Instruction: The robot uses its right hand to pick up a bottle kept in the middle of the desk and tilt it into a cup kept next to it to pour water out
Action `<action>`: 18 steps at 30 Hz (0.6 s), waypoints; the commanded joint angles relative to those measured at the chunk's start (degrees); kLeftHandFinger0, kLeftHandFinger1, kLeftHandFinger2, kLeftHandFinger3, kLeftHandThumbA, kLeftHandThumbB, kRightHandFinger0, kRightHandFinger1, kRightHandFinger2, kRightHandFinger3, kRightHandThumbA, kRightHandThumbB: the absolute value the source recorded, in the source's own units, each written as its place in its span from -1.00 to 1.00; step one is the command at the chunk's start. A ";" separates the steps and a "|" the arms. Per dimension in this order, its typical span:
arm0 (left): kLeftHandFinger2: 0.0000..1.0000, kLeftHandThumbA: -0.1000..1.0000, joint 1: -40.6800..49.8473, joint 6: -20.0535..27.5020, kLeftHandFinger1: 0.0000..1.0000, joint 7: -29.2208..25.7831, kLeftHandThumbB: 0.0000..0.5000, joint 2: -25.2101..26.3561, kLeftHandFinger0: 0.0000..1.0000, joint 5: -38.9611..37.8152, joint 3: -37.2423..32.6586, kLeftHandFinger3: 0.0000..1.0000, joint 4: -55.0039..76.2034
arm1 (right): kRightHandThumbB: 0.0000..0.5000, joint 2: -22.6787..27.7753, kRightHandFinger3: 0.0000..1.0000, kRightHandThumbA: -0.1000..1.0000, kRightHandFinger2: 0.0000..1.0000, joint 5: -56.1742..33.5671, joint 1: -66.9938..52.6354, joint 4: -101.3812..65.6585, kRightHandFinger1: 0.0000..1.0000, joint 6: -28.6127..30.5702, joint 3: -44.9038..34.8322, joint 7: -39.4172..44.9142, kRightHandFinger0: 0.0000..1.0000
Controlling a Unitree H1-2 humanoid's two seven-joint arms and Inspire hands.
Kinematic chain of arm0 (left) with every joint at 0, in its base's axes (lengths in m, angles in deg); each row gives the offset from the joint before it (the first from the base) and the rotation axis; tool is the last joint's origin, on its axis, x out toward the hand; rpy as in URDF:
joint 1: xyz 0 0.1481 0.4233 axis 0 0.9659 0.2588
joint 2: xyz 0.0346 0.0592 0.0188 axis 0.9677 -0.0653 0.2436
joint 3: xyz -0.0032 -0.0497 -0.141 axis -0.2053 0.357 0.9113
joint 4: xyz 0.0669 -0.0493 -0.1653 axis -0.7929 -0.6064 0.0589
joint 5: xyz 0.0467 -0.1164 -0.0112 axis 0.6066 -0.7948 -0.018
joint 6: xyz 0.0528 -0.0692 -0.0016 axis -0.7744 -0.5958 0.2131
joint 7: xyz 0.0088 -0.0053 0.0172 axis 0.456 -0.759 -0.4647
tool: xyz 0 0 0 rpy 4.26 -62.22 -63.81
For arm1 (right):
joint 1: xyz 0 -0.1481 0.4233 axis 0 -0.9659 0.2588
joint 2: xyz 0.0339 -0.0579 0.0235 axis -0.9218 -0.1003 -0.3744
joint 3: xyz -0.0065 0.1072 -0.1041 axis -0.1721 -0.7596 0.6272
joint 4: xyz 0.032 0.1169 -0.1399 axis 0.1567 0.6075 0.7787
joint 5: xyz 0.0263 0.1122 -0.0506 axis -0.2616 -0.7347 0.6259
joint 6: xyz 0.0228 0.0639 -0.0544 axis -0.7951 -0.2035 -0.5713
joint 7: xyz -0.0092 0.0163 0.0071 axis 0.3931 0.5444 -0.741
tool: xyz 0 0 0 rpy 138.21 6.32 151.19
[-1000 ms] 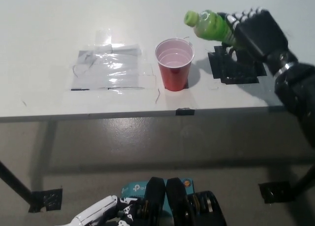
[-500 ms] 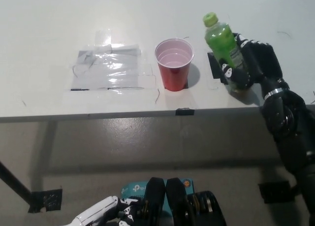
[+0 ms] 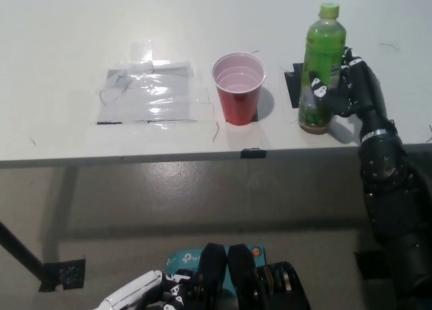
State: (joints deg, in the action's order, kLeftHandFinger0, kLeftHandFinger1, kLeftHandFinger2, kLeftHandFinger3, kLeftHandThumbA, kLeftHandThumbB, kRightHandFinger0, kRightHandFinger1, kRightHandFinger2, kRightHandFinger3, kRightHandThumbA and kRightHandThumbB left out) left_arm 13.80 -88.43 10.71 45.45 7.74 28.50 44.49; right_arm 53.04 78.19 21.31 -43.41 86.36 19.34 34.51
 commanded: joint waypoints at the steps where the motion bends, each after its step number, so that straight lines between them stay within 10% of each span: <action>1: 0.76 1.00 0.79 0.49 0.85 -1.04 1.00 -0.27 0.72 0.28 1.12 0.88 1.30 | -1.00 -3.67 -0.27 -1.00 -1.00 -27.35 5.60 -4.21 -1.00 9.97 -11.04 -1.51 -1.00; 18: 0.77 1.00 -0.18 -0.43 0.90 -0.80 1.00 0.09 0.79 0.65 1.04 0.91 1.89 | -1.00 4.97 -0.29 -1.00 -1.00 -9.30 1.78 -3.49 -1.00 15.72 5.79 -8.13 -1.00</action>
State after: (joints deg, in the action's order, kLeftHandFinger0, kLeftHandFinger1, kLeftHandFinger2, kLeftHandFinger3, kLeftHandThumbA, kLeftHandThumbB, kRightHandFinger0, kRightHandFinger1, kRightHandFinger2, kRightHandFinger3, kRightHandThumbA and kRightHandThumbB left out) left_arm 13.86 -88.30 10.66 45.43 7.92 28.57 44.58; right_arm 54.67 67.24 20.60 -43.54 94.52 21.83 31.89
